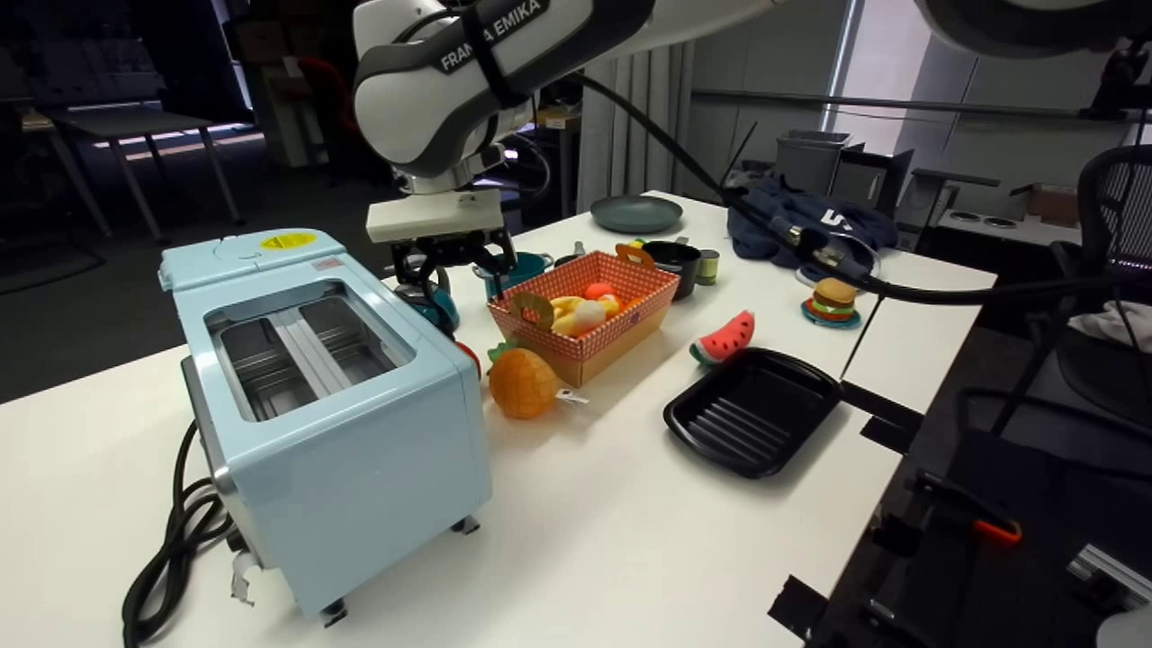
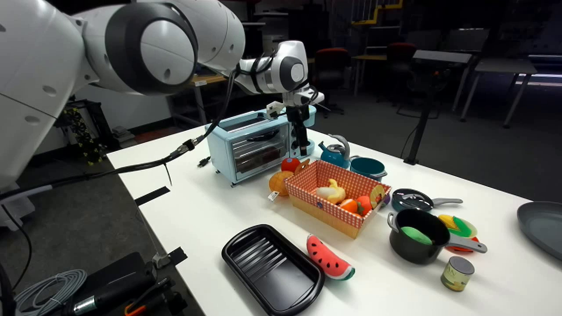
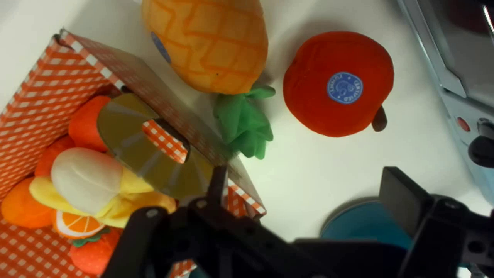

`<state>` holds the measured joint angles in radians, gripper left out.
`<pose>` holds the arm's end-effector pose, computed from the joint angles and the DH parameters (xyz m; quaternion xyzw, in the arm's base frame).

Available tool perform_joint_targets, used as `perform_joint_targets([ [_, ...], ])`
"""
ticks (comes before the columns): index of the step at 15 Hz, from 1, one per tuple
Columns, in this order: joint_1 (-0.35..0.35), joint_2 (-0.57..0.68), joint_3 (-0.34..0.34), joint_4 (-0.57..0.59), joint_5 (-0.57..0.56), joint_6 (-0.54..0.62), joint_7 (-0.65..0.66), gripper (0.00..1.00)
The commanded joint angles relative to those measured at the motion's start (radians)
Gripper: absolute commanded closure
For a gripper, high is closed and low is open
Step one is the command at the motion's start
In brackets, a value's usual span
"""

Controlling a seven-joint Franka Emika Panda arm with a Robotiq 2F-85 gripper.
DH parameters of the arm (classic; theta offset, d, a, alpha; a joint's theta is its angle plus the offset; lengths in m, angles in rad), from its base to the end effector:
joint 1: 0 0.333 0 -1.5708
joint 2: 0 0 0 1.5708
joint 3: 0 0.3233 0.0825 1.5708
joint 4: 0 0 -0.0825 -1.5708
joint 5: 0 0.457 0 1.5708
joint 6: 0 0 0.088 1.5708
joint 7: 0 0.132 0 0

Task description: Pick the red object and put it in the basket

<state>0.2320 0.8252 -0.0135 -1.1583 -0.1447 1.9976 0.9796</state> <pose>0.8176 0.1721 0.2542 0.9374 -0.3409 0.0458 0.0546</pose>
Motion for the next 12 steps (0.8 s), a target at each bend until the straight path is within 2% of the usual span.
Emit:
perform_joint_targets([
  [1,0.014,0.113,-0.009,0.181,0.061,-0.104,0.064,0.0],
  [6,0.009,0.194,-0.005,0.276,0.104,-0.174,0.084,0.0],
  [12,0.011,0.271,-0.003,0.352,0.106,-0.194,0.079,0.0],
])
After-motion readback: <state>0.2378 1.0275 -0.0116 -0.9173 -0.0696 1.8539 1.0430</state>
